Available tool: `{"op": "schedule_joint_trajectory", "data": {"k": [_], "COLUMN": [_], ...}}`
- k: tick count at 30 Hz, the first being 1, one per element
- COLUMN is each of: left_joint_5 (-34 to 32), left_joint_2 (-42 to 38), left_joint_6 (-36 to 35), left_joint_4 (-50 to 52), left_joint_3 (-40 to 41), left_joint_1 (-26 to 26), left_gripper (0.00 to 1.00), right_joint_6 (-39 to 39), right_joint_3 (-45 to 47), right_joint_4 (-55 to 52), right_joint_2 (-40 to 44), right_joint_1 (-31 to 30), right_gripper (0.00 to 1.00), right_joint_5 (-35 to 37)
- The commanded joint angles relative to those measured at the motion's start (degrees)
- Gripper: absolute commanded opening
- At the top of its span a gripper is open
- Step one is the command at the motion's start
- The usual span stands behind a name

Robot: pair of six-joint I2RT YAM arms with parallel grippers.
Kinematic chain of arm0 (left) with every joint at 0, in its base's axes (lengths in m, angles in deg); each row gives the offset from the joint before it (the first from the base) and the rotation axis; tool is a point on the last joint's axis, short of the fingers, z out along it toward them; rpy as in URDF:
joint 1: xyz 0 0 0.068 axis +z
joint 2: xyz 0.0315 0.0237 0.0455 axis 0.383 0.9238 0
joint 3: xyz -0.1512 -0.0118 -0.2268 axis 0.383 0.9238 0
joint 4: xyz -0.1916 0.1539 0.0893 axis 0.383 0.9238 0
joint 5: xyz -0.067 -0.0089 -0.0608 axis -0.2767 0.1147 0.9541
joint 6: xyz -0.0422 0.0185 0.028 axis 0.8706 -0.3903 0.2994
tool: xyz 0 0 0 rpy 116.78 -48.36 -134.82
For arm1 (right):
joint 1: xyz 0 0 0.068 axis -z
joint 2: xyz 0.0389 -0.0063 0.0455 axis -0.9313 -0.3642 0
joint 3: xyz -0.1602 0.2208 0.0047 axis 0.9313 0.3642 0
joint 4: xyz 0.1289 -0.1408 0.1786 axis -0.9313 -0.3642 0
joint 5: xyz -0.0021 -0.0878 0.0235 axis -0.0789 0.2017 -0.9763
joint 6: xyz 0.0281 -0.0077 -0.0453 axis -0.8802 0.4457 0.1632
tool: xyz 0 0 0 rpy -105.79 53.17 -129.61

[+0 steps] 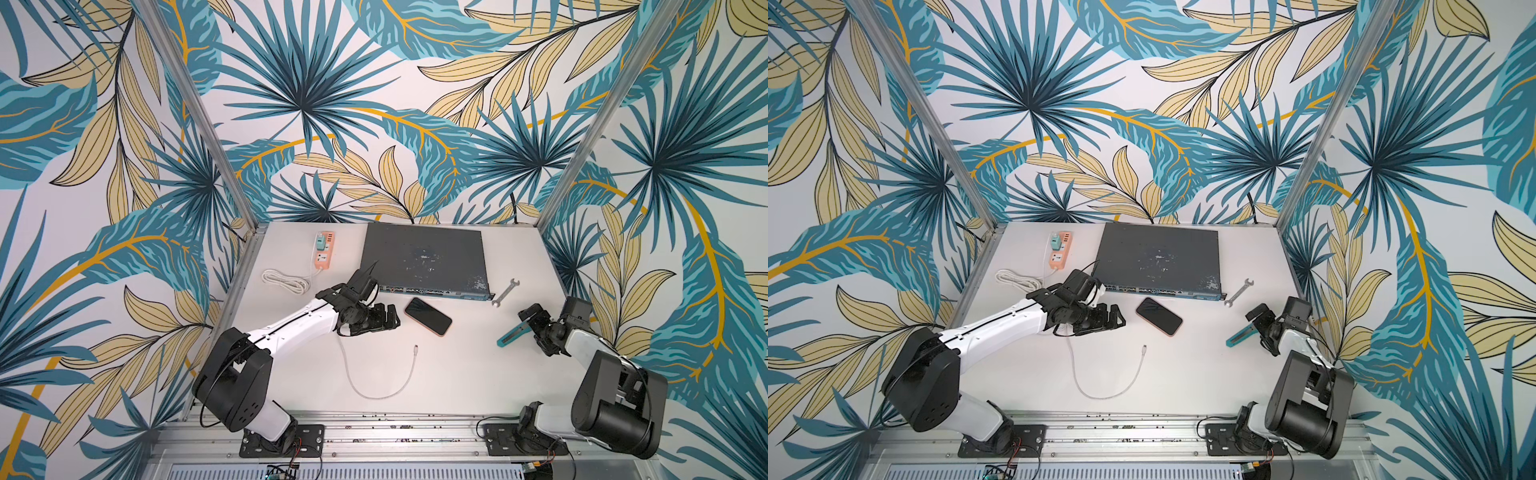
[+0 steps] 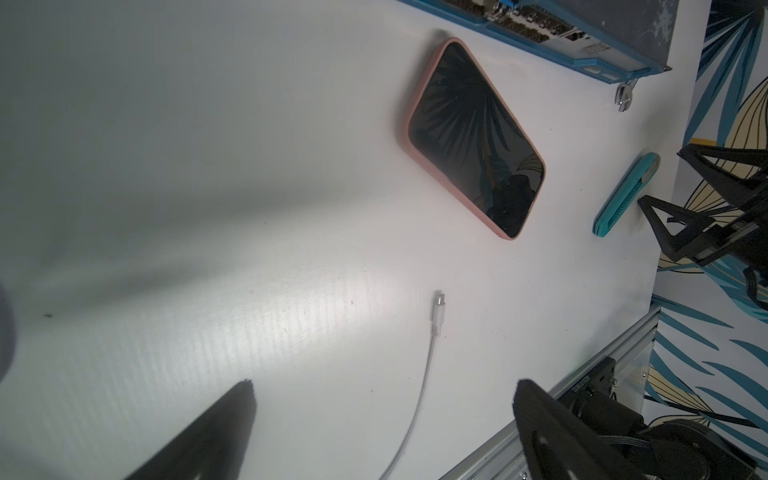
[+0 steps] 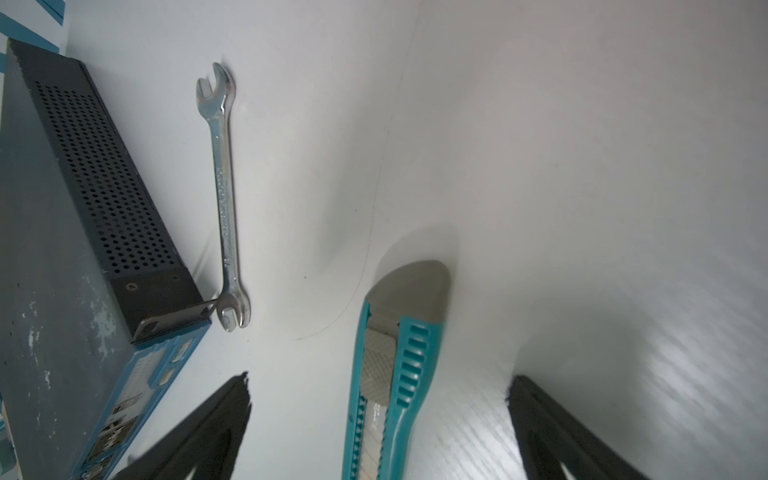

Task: Plug the charging cable into the phone
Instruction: Place the distractor at the center of the board.

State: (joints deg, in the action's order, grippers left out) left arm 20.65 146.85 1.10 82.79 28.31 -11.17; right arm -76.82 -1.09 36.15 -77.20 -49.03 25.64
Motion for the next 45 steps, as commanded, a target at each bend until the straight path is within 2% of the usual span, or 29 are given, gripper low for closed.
{"op": "schedule_joint_trajectory", "data": {"k": [1,19,33,39,45], "left_joint_5": [-0.75,-0.83,-0.89,-0.77,-0.76], "left_joint_2": [-0.88,-3.11,-4.08,-4.38,-4.64], "left_joint_6": [0.19,-0.11,-0.11,-0.02,-0.09], "left_joint_4": [-0.55,-0.31,-0.27,-0.55,-0.57], "left_joint_3": [0.59,2.21,3.39,3.92,4.03], "left_joint_1": [-0.14,-0.14,-0.14,-0.12,-0.14], "left_gripper": [1.00,1.00,1.00,1.00,1.00], "right_joint_6": [0.71,2.85,5.11,7.01,10.61], "right_joint_3": [1.15,1.02,-1.97,-4.69,-10.37], "right_joint_4": [-2.84,-4.21,-10.16,-11.82,-14.99], "right_joint_2": [1.17,6.14,10.45,10.15,6.61], "right_joint_1": [0.12,0.07,-0.80,-3.98,-11.85], "right_gripper": [1.00,1.00,1.00,1.00,1.00], "right_joint_5": [0.96,-2.35,-1.74,-2.59,-3.08]}}
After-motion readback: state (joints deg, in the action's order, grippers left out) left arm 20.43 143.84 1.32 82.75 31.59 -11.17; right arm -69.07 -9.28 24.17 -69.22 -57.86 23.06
